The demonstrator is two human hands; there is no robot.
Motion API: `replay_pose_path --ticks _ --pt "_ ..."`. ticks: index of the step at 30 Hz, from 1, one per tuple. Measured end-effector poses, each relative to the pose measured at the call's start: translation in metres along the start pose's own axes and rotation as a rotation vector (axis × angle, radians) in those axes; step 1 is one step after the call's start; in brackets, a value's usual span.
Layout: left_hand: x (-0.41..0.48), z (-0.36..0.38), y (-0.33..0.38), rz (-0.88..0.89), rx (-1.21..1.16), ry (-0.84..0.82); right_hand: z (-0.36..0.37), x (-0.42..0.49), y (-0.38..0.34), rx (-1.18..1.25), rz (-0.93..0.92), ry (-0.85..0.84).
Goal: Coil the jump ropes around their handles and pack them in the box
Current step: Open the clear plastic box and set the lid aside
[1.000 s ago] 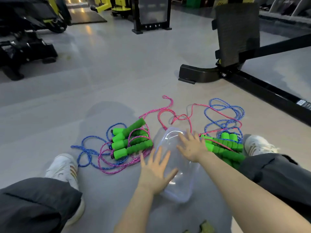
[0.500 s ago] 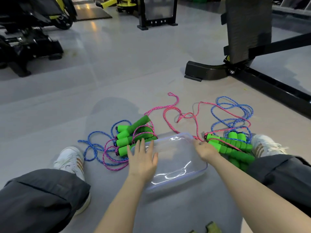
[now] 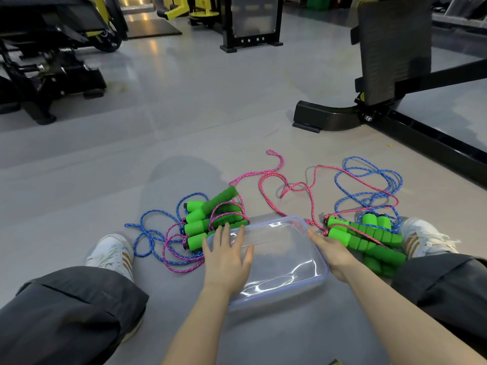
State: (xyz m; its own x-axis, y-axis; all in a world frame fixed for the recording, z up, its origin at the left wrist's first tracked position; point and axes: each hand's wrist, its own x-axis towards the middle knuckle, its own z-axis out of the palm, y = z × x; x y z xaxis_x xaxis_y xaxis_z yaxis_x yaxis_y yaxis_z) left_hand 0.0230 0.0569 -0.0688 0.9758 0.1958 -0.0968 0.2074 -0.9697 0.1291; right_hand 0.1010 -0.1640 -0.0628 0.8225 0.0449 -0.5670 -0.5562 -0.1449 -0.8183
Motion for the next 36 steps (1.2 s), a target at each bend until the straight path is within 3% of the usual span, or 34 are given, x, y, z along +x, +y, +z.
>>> replay_pose_path --ticks 2,6,10,14,16,18,21,24,28,33,36 --pt "0.001 0.000 0.000 0.008 -0.002 0.003 0.002 -0.003 0.000 0.002 -0.039 0.017" --pt "0.001 0.001 0.000 0.009 0.011 0.030 0.003 0.001 -0.008 -0.262 -0.281 0.282" --pt "0.004 0.003 -0.001 -0.032 -0.303 0.176 -0.005 0.006 -0.010 -0.390 -0.237 0.238" --pt "0.000 0.005 -0.014 -0.254 -0.552 0.433 0.001 0.006 -0.004 -0.502 -0.257 0.210" --pt "-0.006 0.002 -0.019 -0.421 -0.598 0.379 0.003 0.005 -0.006 -0.541 -0.257 0.215" --pt "-0.011 -0.001 -0.021 -0.555 -0.589 0.212 0.003 0.005 -0.008 -0.558 -0.241 0.223" --pt "-0.010 0.000 -0.025 -0.653 -0.608 0.087 0.003 0.004 -0.010 -0.593 -0.228 0.225" --pt "-0.005 0.009 -0.031 -0.696 -0.776 0.086 0.003 0.003 -0.010 -0.599 -0.234 0.228" --pt "-0.009 0.021 -0.036 -0.680 -1.173 0.200 0.002 0.001 -0.009 -0.599 -0.261 0.236" --pt "-0.009 0.001 -0.034 -0.665 -0.676 0.288 0.004 0.001 -0.005 -0.570 -0.308 0.260" --pt "-0.002 0.000 -0.036 -0.449 -0.375 0.360 0.003 0.001 -0.005 -0.594 -0.300 0.268"
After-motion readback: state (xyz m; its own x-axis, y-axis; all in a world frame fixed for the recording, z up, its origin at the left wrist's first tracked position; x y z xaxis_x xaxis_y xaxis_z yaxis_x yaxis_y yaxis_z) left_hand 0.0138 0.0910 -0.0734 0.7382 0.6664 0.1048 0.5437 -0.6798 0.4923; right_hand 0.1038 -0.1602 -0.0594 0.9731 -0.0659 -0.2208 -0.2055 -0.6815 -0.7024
